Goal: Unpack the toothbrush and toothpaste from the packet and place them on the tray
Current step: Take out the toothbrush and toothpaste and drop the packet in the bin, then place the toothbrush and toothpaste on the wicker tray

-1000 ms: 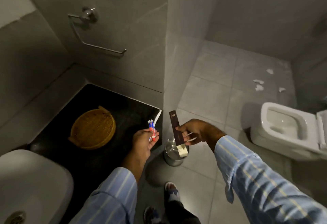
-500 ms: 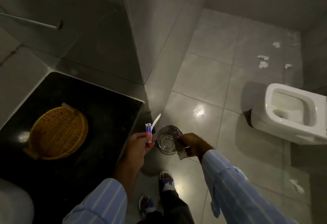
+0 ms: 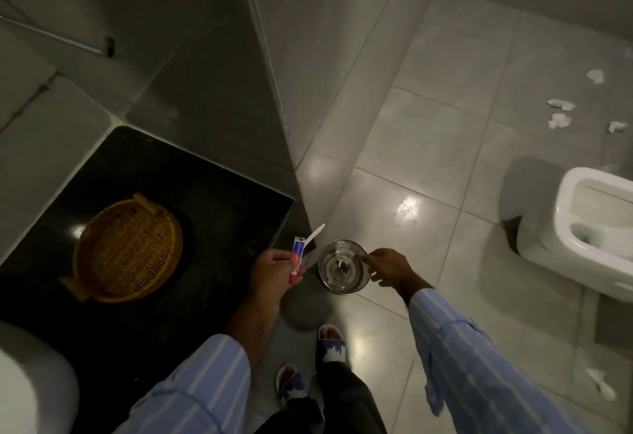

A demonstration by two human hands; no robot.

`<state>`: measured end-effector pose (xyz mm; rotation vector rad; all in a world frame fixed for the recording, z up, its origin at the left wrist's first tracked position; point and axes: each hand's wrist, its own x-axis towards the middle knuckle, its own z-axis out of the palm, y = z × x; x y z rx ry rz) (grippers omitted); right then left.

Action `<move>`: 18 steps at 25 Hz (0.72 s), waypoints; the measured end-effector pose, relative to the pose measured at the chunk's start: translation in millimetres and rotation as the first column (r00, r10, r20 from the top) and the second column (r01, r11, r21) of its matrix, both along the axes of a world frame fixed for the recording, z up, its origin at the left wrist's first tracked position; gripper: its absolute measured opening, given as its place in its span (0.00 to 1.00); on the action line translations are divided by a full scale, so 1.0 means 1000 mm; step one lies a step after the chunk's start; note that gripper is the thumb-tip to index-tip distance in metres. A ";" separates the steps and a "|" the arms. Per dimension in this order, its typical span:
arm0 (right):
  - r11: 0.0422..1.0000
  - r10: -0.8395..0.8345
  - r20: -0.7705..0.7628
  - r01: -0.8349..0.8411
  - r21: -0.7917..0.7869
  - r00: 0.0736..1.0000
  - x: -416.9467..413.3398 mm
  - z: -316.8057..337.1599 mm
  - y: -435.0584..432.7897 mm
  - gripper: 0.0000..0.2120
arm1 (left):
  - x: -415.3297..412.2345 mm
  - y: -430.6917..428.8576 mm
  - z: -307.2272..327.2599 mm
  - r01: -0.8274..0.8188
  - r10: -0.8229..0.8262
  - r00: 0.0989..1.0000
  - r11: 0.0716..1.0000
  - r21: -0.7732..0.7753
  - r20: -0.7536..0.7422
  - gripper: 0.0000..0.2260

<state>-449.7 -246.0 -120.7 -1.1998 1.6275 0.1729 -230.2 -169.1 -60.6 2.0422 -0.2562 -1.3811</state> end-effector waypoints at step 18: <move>0.548 0.824 0.182 -0.672 -0.499 0.536 0.200 0.212 -0.043 0.11 | 0.161 -0.006 0.189 0.609 -0.561 0.786 0.776 -0.164 0.260 0.08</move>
